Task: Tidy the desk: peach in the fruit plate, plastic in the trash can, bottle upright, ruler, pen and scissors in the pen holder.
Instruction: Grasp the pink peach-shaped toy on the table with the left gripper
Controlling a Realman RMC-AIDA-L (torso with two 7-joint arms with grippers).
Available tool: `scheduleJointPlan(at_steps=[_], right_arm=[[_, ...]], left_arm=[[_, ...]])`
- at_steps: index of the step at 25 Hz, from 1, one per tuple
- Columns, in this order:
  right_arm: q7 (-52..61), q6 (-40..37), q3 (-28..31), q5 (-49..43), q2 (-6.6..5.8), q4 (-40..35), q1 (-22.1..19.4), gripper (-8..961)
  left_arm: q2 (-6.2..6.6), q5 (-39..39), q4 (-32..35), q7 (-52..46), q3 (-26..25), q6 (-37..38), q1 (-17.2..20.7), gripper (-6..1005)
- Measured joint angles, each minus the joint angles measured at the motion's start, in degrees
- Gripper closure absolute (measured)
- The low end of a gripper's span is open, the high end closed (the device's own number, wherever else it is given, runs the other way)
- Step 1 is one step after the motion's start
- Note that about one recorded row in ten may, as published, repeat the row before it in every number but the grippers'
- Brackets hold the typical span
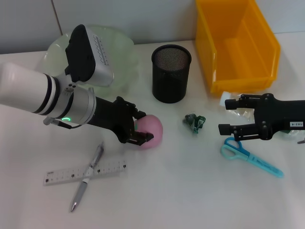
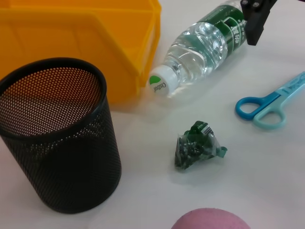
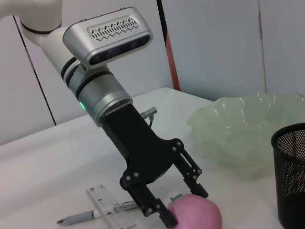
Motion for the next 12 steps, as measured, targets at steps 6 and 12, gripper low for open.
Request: scheduleJointPlan(at_steps=[6, 12], right_arm=[[-0.01, 0.06, 0.04, 0.02, 0.00, 0.00, -0.10, 118], [-0.03, 0.17, 0.07, 0.03, -0.06, 0.02, -0.20, 118]], left_arm=[[0.18, -1.86, 0.17, 0.04, -0.48, 0.39, 1.13, 341], [0.56, -3.99, 1.60, 0.12, -0.89, 1.52, 3.08, 612]])
